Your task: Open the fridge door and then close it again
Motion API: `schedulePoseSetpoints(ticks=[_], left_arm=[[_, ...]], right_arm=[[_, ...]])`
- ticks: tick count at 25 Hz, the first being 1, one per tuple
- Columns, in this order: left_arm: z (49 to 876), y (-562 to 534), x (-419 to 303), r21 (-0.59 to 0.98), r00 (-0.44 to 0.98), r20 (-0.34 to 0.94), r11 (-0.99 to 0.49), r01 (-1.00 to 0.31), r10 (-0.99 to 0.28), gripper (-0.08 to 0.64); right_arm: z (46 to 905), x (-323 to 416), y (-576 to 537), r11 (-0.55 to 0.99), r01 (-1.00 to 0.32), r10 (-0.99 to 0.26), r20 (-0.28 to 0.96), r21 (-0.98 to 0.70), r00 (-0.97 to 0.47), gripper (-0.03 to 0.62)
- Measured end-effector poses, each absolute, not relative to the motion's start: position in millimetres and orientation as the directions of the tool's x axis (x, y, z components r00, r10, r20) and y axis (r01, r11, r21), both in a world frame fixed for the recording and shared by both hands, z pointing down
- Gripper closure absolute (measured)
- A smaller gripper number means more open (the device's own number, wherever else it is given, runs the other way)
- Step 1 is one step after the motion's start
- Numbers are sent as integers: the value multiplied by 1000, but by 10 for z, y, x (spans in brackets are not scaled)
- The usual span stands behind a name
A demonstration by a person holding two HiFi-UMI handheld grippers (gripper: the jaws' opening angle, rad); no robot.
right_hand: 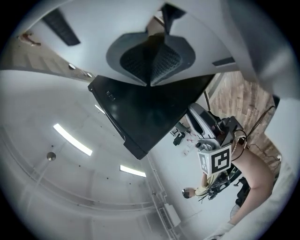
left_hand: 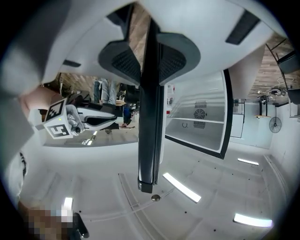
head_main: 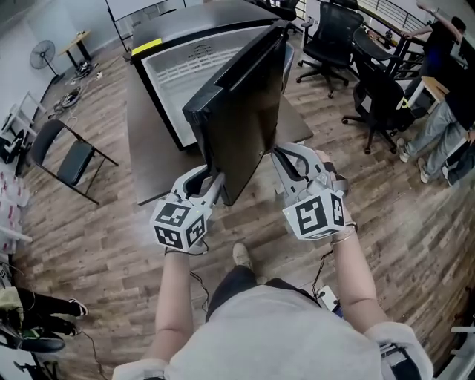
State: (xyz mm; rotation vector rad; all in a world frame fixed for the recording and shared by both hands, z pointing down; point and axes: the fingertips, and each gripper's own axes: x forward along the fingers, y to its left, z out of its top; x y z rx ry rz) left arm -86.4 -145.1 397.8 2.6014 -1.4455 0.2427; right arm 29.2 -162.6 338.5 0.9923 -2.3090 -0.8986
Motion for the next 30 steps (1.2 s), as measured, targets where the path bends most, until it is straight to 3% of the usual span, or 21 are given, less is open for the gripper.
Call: schedulePoseSetpoints(ticks=[5,15,21,30], left_arm=[[3979,-1376,-689,50,559,214,-563,-825,-801,442],[3978,-1195,-319,43,660,203,-667,-744,-723,458],[3997,-1067,-20,46,721,186,-727,-685,-668,482],[4060,-1002,422,56,781,172,-786,-616,-600,508]], right_arm=[[3606,357,-1483,574,-498,-753,180,650,-633,501],[3675,364,-1221,655,-588,-722,163,474,-672,477],[3616,301,-1071,720,-610,-674,125,330,-728,437],[3512,490,-1155,698,-691,-711,66,187,-700,359]])
